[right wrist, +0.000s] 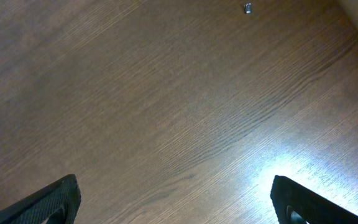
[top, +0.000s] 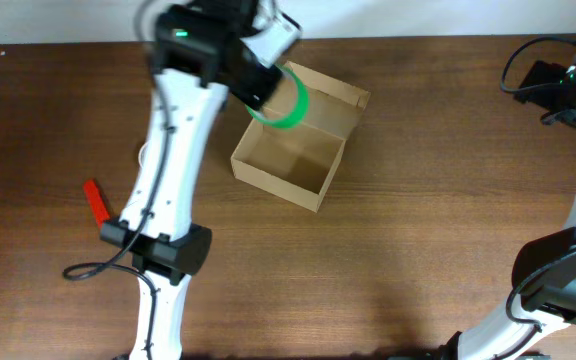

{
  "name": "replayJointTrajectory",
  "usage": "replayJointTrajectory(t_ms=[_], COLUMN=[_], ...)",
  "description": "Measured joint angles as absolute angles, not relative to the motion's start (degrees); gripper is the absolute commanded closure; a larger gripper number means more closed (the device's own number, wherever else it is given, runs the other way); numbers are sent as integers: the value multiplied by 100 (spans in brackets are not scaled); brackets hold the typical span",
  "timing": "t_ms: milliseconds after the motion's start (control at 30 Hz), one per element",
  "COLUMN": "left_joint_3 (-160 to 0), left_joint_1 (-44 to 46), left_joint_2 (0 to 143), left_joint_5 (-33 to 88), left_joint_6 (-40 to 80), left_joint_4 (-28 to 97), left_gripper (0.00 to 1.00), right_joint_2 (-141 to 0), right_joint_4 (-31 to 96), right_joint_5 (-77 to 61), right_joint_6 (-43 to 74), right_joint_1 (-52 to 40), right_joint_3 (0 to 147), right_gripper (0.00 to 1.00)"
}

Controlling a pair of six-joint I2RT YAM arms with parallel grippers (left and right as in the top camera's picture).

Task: Pack container
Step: 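Lift the green tape roll and carry it into the box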

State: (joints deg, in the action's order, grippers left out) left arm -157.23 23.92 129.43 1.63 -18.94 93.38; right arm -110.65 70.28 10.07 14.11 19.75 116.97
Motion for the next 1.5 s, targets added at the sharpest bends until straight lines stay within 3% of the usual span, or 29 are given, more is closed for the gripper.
replayJointTrajectory(t_ms=[333, 800, 1500], left_joint_3=[-13555, -13504, -13498], left_joint_1=[2587, 2825, 3197], left_joint_2=[12956, 13074, 13474], left_joint_5=[-622, -622, -602], left_joint_6=[-2093, -2320, -2296], left_joint_4=[8621, 7946, 8073], left_gripper=[98, 98, 99], right_joint_2=[-11065, -11065, -11065], right_joint_4=[7028, 7028, 7028], right_joint_5=[1007, 1007, 1007], right_joint_6=[1413, 1411, 1415], right_joint_1=[1975, 1975, 1975], right_joint_3=[11697, 11697, 11697], right_gripper=[1, 1, 1])
